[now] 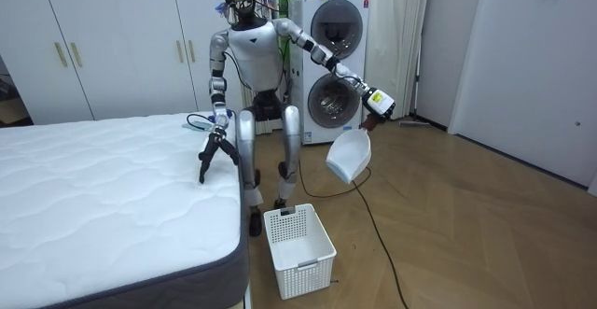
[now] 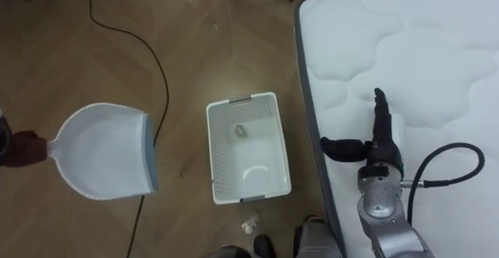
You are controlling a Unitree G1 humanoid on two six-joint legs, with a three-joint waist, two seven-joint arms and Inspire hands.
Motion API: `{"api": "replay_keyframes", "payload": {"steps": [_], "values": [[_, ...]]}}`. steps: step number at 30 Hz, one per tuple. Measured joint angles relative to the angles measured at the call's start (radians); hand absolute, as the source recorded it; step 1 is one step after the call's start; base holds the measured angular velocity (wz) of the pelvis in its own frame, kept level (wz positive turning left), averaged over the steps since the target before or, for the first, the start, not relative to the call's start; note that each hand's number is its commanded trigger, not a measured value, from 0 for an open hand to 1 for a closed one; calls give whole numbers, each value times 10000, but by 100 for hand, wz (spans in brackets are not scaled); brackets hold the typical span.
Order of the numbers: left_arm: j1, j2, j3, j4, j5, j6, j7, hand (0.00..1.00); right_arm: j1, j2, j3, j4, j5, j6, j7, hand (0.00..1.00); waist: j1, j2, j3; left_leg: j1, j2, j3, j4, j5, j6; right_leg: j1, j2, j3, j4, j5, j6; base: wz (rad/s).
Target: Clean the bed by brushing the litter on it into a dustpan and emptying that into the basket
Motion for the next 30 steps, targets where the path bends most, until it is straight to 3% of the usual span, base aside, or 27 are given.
{"api": "replay_keyframes", "payload": {"steps": [6,10,12,14,15,17,18,20,22,23,25,27,30], "values": [[12,-69,3,-677,-231,-106,657,100,168,-153,-5,27,74,-214,15,0,7,23,38,138,-1,-25,-51,0,0,157,-5,-38,-73,-1,2,1],[330,-388,59,-1873,-382,-317,1195,100,362,-203,-31,128,314,-353,88,0,67,-21,76,604,-3,-11,-272,0,1,571,29,-6,-218,-12,31,-4],[919,-551,315,-2839,-370,-463,1479,100,521,-222,-98,91,372,-436,255,0,53,-32,76,870,13,24,-478,0,0,781,41,-42,-372,-18,29,-10],[1989,-1053,996,-4350,-370,-662,1648,100,850,-236,-229,81,457,-516,467,0,110,-129,55,1292,47,147,-662,-9,-13,1062,91,-6,-542,-26,18,-21],[2212,-1160,1110,-4701,-368,-735,1679,100,940,-235,-236,61,550,-521,513,0,132,-215,45,1399,45,200,-729,-9,-14,1079,104,54,-540,-26,18,-32],[3237,-1670,1744,-6074,-365,-1048,1820,100,1413,-222,-269,-266,638,-520,753,0,448,-626,16,1790,161,491,-923,-69,-112,1227,414,517,-754,-15,-6,-54],[3568,-1882,1913,-6303,-382,-1108,1909,100,1531,-193,-262,-286,673,-520,801,0,502,-734,-37,1940,192,564,-1041,-75,-123,1323,508,635,-847,-2,-16,-66],[4662,-2741,2128,-6718,-750,-1240,2158,100,2044,-129,-251,-301,702,-511,903,0,677,-1101,-218,2769,329,645,-1462,-132,-229,1990,940,1129,-1389,158,-44,-77],[5392,-3226,2197,-6912,-853,-1481,2227,100,2340,-128,-332,-547,698,-510,1001,0,858,-1285,-347,3332,386,631,-1798,-156,-273,2451,1208,1469,-1788,311,-67,-86],[5710,-3422,2188,-6933,-1051,-1703,2304,100,2383,-133,-398,-677,692,-511,1003,0,832,-1319,-375,3609,463,619,-1948,-170,-298,2762,1402,1668,-2143,489,-53,-77],[5955,-3542,2183,-7073,-1203,-1984,2399,100,2594,-127,-531,-907,685,-540,1009,0,682,-1407,-420,3978,513,623,-2187,-177,-311,3142,1564,1796,-2535,664,-29,-45],[6000,-3631,2184,-7433,-1600,-2033,2645,100,3062,-90,-787,-1114,687,-676,1003,0,652,-1461,-453,4387,588,865,-2446,-177,-311,3501,1645,1880,-2818,758,2,-37],[6097,-3672,2492,-8205,-2584,-2431,3524,100,3594,71,-1030,-1527,681,-732,968,0,647,-1481,-458,4972,596,1493,-2890,-179,-309,3691,1771,2086,-2865,838,25,-68]]}}
